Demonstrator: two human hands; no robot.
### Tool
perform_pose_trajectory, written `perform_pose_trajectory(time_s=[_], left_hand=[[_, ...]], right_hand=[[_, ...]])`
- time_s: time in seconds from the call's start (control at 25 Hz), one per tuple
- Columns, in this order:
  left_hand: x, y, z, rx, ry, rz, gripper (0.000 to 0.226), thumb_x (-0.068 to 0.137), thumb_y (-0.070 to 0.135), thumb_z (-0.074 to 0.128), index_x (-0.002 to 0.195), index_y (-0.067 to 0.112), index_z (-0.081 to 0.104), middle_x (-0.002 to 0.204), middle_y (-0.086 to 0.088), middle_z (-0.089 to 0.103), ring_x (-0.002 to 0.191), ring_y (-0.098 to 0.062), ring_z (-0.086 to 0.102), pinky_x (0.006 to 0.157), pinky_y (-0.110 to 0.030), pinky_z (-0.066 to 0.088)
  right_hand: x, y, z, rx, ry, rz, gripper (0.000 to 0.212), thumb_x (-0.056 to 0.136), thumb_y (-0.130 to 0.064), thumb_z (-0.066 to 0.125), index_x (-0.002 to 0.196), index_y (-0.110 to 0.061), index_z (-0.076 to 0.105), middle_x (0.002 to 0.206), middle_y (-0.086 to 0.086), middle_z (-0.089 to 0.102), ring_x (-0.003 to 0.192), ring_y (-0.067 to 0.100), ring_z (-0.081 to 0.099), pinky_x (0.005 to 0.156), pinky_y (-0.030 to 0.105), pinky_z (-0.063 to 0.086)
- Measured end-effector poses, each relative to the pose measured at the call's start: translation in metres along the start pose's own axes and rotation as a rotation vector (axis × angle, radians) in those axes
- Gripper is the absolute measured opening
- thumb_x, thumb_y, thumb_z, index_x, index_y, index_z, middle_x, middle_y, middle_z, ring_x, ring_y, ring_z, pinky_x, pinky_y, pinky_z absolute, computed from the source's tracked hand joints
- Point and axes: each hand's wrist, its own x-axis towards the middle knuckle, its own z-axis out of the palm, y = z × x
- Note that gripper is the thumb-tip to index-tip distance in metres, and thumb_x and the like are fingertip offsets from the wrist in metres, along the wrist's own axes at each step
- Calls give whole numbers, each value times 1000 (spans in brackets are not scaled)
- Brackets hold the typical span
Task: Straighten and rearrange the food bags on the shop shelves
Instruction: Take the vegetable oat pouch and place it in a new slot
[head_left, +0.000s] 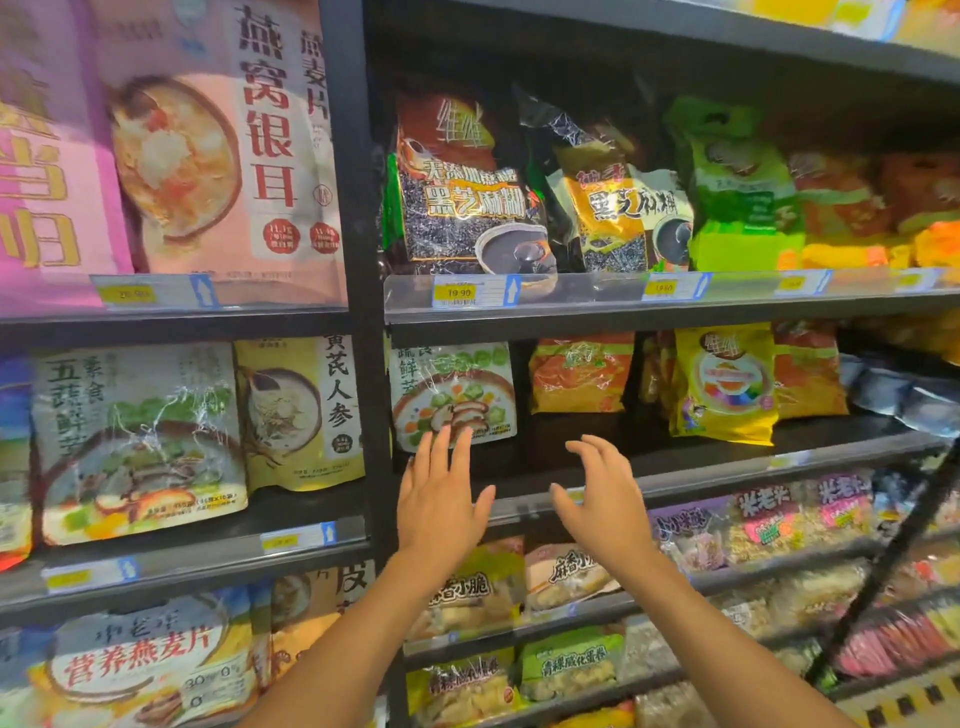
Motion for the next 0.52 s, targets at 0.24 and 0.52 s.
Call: perform_pose_trajectory(time_s=[0.24, 0.52], left_hand=[[45, -2, 15, -75, -136, -264, 66, 98, 60, 53, 146, 16, 41, 145, -10, 51, 141, -33, 41, 117, -48, 38], [99, -27, 60, -226, -134, -614, 76, 92, 57, 62, 156, 23, 38, 161, -5, 37, 140, -33, 46, 111, -40, 42]], right_hand=[[59, 12, 33, -51, -79, -21, 59, 90, -41, 71, 142, -20, 51, 146, 3, 48, 137, 26, 46, 105, 43, 46], [145, 30, 75, -29, -510, 37, 66, 95, -51, 62, 147, -12, 47, 137, 14, 60, 130, 34, 53, 105, 44, 48]])
